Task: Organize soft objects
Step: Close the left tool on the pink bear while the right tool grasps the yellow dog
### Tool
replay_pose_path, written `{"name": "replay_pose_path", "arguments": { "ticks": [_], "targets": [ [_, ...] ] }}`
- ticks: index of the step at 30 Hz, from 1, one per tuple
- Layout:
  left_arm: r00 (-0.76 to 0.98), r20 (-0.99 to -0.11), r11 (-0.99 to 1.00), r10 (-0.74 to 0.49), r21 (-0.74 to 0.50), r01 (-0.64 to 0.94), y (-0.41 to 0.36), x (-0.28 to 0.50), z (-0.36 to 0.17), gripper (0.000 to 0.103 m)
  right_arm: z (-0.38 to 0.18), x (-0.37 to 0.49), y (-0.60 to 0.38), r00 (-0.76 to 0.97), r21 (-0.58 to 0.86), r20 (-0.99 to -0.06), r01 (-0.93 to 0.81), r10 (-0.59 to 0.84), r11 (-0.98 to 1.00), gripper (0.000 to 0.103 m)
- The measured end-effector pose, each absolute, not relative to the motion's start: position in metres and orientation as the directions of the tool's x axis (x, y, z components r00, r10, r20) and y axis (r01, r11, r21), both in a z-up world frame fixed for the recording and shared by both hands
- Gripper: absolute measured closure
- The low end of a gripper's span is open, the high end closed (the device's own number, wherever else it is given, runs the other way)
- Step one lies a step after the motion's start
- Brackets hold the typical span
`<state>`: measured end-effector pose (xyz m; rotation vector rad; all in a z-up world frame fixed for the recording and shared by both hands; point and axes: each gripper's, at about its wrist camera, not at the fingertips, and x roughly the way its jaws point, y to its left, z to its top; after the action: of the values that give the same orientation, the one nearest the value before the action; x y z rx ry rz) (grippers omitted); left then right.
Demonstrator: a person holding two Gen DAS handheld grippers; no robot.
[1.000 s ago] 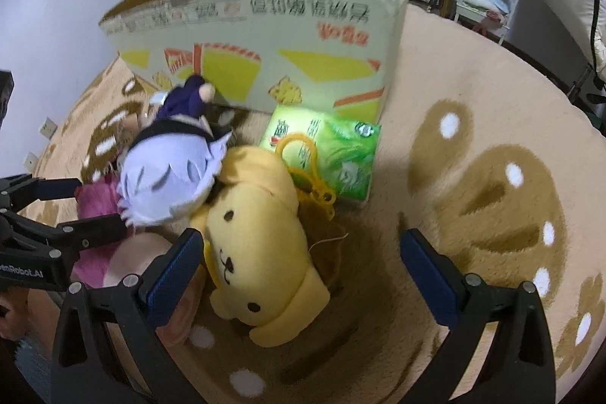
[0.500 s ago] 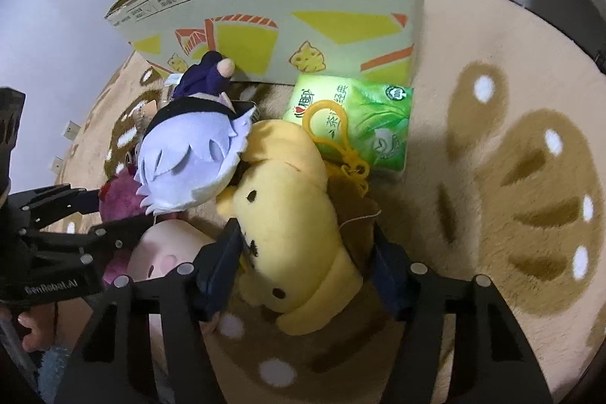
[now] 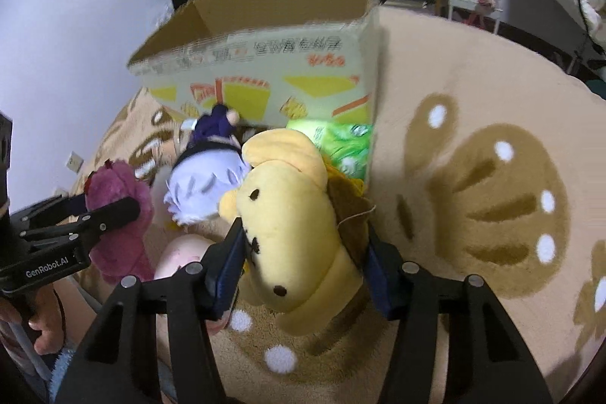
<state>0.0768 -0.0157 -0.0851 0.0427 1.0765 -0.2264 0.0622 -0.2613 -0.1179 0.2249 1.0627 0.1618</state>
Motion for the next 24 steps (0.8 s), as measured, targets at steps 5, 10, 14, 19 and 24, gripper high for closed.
{"name": "replay_pose_path", "arguments": {
  "ticks": [5, 10, 14, 19, 24],
  "targets": [
    [0.549, -0.827, 0.987, -0.121, -0.040, 0.157, -0.003, 0.067, -0.065, 0.045, -0.097, 0.051, -0.272, 0.567, 0.273, -0.793, 0.004, 0.223, 0.962, 0.043],
    [0.605, -0.789, 0.992, -0.107, -0.045, 0.118, 0.009, 0.059, -0.052, 0.045, -0.069, 0.035, -0.272, 0.688, 0.284, -0.692, -0.015, 0.216, 0.959, 0.043],
    [0.685, -0.720, 0.992, -0.111, -0.041, 0.117, 0.011, 0.045, -0.032, 0.045, -0.050, 0.025, -0.266, 0.753, 0.267, -0.626, -0.039, 0.204, 0.963, 0.043],
    [0.784, -0.614, 0.995, -0.092, -0.017, 0.103, 0.011, 0.031, -0.003, 0.045, -0.034, 0.019, -0.258, 0.794, 0.220, -0.583, -0.050, 0.173, 0.974, 0.043],
    [0.861, -0.506, 0.998, -0.053, -0.009, 0.057, 0.015, 0.023, 0.028, 0.045, -0.023, 0.014, -0.253, 0.828, 0.175, -0.544, -0.051, 0.140, 0.983, 0.043]
  ]
}}
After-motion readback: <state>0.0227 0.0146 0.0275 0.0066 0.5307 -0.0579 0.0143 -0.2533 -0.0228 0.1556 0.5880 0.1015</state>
